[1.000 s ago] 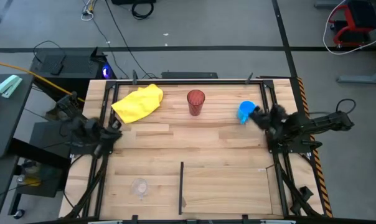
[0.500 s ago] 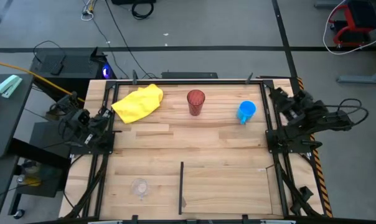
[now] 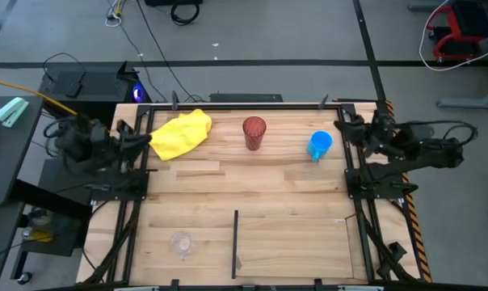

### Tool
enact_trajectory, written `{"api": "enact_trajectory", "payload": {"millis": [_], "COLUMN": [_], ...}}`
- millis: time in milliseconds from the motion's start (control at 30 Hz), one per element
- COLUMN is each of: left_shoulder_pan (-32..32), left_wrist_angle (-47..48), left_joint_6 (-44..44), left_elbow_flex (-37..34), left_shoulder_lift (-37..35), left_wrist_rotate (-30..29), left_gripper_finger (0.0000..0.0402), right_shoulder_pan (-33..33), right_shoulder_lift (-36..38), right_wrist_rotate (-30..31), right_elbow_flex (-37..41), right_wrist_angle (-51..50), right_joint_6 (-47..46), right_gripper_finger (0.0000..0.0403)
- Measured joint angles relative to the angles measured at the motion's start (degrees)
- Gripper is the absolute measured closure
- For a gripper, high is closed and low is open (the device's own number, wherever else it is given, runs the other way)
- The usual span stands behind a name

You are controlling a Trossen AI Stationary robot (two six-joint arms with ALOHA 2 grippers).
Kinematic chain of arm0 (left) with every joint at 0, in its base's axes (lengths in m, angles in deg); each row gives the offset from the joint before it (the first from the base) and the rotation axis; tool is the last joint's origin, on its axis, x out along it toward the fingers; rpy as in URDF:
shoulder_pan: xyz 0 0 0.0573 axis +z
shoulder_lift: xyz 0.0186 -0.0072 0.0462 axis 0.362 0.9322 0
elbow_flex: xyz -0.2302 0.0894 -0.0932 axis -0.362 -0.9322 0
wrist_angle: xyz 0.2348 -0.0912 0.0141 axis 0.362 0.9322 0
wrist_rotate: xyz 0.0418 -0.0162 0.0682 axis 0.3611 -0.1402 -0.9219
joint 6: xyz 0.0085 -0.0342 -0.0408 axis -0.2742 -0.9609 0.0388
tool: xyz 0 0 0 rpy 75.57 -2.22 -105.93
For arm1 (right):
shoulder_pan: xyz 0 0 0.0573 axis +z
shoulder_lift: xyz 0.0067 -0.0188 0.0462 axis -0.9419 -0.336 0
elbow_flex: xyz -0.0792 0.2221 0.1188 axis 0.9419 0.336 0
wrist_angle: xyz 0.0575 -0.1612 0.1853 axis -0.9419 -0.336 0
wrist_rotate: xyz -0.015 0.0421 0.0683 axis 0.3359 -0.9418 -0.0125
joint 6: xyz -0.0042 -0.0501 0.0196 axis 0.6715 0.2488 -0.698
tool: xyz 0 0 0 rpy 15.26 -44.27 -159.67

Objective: Stack small to large cups/mugs on shelf
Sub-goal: Put the transparent mug on the shelf

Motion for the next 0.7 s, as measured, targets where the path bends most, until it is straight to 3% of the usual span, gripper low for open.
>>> {"api": "enact_trajectory", "payload": {"millis": [67, 167, 333, 467, 500, 567, 633, 700], "left_shoulder_pan": [-0.65, -1.55, -0.09, 4.16, 5.29, 7.33, 8.46, 9.99], "left_wrist_angle": [15.22, 38.08, 74.51, 99.75, 100.28, 96.24, 92.31, 94.19], "left_joint_6": [-10.79, -30.97, -62.84, -82.85, -85.02, -81.26, -81.13, -83.28], "left_elbow_flex": [8.28, 19.78, 35.54, 44.73, 45.4, 44.83, 44.52, 44.37], "left_shoulder_lift": [5.53, 13.82, 28.63, 40.36, 42.62, 44.66, 46.14, 48.0], "left_wrist_rotate": [-5.05, -4.14, 9.15, 28.14, 33.15, 40.27, 45.49, 50.69], "left_gripper_finger": [0.036, 0.0351, 0.0349, 0.0361, 0.0364, 0.0369, 0.0373, 0.0374], "right_shoulder_pan": [0.0, 0.0, 0.0, 0.0, 0.0, 0.0, 0.0, 0.02], "right_shoulder_lift": [-1.7, -4.26, -8.81, -12.53, -13.46, -15.33, -17.11, -18.83], "right_wrist_rotate": [-0.27, -2.04, -6.39, -8.73, -9.25, -10.68, -12.49, -14.59], "right_elbow_flex": [-1.94, -4.67, -9.0, -12.66, -13.48, -15.0, -16.26, -16.61], "right_wrist_angle": [-5.56, -12.95, -21.43, -25.52, -26.53, -28.38, -30.07, -30.87], "right_joint_6": [-3.04, -6.52, -7.82, -7.8, -7.78, -7.78, -7.77, -7.78], "right_gripper_finger": [0.0348, 0.0348, 0.0348, 0.0348, 0.0348, 0.0348, 0.0348, 0.0348]}}
